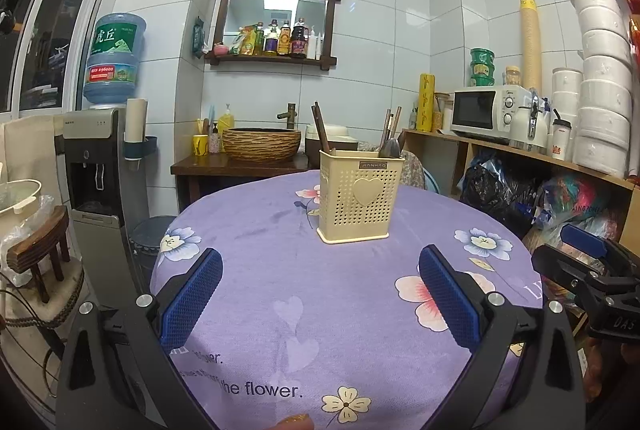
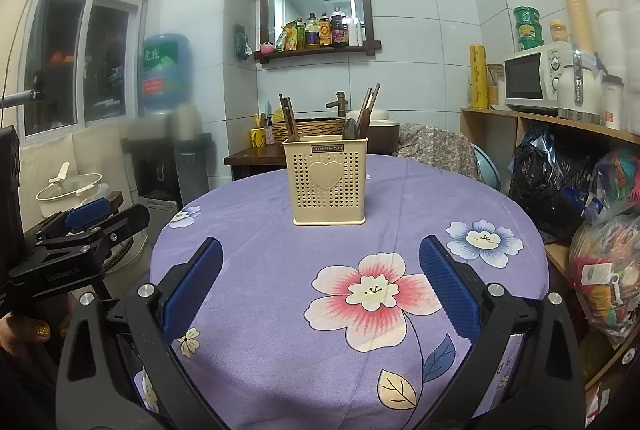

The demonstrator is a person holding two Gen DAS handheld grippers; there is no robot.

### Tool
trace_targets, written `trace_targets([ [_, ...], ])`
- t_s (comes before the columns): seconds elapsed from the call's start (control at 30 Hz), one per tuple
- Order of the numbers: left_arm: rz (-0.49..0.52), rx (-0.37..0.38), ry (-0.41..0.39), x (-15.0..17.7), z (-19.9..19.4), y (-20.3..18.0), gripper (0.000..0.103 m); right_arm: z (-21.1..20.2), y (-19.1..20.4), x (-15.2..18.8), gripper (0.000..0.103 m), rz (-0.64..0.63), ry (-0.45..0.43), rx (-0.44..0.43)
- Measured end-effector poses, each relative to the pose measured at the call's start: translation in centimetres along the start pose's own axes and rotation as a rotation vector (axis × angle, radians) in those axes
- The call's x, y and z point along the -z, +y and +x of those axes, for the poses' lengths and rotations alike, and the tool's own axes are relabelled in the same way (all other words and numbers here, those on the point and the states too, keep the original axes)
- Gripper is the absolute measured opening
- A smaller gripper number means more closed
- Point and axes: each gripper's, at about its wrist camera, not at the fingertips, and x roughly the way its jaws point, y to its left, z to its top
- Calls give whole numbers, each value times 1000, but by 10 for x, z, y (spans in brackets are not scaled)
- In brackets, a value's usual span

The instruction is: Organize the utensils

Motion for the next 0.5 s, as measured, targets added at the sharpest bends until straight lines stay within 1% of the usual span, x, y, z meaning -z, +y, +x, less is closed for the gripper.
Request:
trace_targets([
  [0.5,2,-5,-1,0,1,2,98,0,1,3,97,1,3,-2],
])
